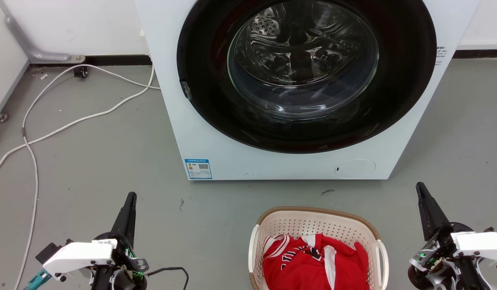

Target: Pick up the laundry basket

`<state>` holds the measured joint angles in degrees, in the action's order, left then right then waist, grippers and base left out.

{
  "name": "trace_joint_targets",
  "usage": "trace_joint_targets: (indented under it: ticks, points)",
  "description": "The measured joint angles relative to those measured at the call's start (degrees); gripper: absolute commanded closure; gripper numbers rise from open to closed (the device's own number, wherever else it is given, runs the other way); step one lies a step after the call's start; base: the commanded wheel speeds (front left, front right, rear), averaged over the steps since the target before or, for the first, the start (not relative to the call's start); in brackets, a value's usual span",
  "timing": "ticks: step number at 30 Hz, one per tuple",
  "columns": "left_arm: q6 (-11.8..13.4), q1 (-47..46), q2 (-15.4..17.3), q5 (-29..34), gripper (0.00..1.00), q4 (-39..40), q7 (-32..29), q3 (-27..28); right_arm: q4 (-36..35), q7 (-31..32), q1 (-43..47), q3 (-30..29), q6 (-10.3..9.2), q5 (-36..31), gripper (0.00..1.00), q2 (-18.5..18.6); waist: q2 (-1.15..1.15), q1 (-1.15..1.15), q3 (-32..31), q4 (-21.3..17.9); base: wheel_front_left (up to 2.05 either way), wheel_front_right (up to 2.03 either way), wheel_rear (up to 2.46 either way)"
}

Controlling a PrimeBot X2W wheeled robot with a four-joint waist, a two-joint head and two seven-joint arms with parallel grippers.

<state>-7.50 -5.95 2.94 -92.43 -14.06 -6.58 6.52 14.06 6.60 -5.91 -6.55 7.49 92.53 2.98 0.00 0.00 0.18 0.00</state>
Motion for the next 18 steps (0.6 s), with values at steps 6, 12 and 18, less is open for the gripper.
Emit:
trace_joint_targets:
  ticks: [6, 12, 18]
  points:
    - [0.0, -0.01, -0.01, 0.0, 1.0, 0.0, 0.0, 0.0, 0.0, 0.0, 0.0, 0.01, 0.0, 0.0, 1.0, -0.01, 0.0, 0.0, 0.0, 0.0, 0.0, 0.0, 0.0]
    - [0.0, -0.01, -0.01, 0.0, 1.0, 0.0, 0.0, 0.0, 0.0, 0.0, 0.0, 0.01, 0.0, 0.0, 1.0, -0.01, 0.0, 0.0, 0.0, 0.0, 0.0, 0.0, 0.0]
    - [0.0, -0.01, -0.01, 0.0, 1.0, 0.0, 0.0, 0.0, 0.0, 0.0, 0.0, 0.01, 0.0, 0.0, 1.0, -0.01, 0.0, 0.0, 0.0, 0.0, 0.0, 0.0, 0.0]
